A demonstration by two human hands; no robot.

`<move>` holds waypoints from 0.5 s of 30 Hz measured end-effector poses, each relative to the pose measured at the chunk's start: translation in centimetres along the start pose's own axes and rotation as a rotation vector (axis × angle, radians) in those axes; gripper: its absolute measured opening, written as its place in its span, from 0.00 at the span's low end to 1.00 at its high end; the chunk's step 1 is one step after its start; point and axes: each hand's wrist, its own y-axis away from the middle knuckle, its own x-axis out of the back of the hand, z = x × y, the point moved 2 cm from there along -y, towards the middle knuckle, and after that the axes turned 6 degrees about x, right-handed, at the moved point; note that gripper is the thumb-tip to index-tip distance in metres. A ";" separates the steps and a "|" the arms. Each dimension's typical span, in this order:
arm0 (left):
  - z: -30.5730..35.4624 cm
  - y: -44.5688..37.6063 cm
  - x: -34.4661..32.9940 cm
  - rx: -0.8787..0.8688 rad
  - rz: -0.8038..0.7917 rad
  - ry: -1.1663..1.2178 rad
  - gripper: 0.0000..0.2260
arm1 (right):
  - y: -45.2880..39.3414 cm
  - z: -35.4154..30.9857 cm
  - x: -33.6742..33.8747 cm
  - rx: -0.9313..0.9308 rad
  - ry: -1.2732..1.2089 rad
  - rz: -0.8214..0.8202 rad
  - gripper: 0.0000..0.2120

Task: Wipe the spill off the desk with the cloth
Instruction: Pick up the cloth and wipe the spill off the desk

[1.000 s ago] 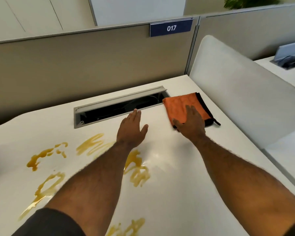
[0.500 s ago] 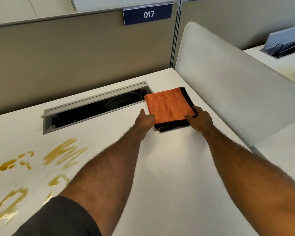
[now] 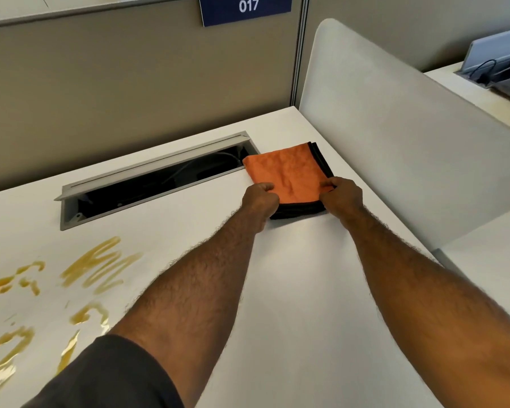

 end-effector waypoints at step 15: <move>1.0 6.6 13.9 -0.365 0.280 -0.364 0.28 | 4.8 -14.0 -4.9 0.344 0.018 0.014 0.21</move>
